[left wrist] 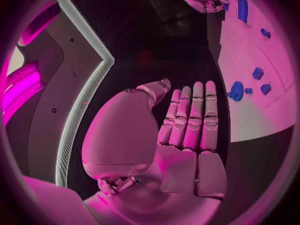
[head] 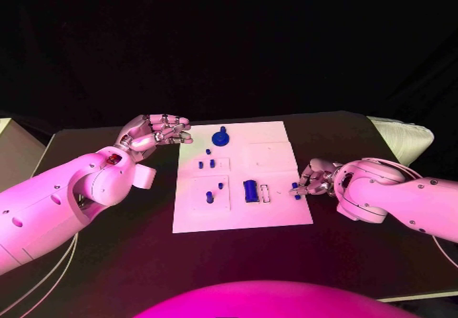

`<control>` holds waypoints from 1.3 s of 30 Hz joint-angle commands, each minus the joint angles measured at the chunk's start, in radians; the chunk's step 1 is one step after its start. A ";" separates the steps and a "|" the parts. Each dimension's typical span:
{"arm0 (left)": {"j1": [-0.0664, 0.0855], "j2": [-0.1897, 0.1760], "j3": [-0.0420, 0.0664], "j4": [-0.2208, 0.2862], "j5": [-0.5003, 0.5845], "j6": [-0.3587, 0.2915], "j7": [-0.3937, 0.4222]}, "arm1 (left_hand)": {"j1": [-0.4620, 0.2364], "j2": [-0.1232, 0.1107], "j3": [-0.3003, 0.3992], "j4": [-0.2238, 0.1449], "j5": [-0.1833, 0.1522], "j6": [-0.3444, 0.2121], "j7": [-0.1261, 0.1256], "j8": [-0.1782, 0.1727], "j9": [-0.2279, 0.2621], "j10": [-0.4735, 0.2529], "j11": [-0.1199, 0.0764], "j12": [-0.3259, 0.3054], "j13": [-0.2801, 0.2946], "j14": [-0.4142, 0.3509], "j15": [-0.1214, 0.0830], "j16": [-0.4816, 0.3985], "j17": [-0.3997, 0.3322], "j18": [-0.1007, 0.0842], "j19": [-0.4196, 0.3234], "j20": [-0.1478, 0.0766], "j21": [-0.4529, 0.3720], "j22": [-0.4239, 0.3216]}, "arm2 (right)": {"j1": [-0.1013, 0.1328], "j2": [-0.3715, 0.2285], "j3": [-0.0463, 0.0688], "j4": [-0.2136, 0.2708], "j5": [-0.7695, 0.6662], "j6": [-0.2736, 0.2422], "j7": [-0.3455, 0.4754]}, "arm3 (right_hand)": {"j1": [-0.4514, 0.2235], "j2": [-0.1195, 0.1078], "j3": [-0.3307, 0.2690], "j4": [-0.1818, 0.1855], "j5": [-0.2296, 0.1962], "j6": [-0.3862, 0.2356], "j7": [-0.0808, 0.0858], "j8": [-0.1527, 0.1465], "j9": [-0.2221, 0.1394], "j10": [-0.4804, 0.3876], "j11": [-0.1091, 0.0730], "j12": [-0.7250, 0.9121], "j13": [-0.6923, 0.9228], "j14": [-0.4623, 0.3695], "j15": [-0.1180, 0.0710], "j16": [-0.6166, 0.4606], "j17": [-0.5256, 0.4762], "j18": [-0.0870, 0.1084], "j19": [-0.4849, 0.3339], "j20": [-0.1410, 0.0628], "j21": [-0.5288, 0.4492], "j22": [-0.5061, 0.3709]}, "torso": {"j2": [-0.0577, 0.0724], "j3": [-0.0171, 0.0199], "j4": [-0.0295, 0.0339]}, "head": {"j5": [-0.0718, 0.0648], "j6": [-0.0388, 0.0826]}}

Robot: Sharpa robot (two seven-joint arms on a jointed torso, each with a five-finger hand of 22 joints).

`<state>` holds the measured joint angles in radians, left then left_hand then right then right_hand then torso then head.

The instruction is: Assemble the parts on the task board

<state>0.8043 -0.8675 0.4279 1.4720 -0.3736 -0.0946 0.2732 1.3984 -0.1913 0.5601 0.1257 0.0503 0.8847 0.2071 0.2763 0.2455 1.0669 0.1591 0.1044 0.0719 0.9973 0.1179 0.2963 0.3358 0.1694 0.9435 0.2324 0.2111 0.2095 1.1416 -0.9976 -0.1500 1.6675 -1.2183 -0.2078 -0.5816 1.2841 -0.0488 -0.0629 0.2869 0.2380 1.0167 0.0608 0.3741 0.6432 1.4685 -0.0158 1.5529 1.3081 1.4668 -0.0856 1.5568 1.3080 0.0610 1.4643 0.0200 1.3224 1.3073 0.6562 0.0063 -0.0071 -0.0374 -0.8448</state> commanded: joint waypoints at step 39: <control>-0.003 -0.002 0.001 0.003 -0.001 0.013 -0.001 | -0.001 0.012 -0.003 0.006 0.002 0.008 0.005 -0.006 -0.002 0.003 0.003 -0.007 0.001 0.008 0.001 -0.010 0.006 0.013 0.009 0.000 -0.008 -0.005 | 0.008 0.020 -0.001 0.080 0.172 -0.044 -0.006 | 0.018 -0.185 0.546 -0.075 0.195 0.017 0.006 -0.059 -0.021 0.092 0.004 -0.003 0.251 0.099 0.005 0.003 0.242 -0.013 0.074 0.000 -0.009 0.153 | 0.000 -0.0008 -0.0004 | 0.005 -0.001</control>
<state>0.8027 -0.8704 0.4279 1.4723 -0.3737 -0.0946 0.2688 1.3984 -0.1913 0.5573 0.1285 0.0503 0.8883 0.2107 0.2763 0.2448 1.0668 0.1591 0.1007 0.0718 0.9972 0.1180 0.2927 0.3411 0.1695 0.9435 0.2324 0.2061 0.2054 1.1481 -0.9829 -0.1517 1.7414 -1.1272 -0.2656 -0.5904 1.3117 -0.2304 0.4469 0.2398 0.4323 1.0293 0.0676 0.3123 0.6185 1.4647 -0.0156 1.5529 1.3078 1.4684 -0.0837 1.5568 1.3077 0.0611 1.4643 0.0199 1.3182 1.3077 0.6562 0.0054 -0.0077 -0.0322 -0.8462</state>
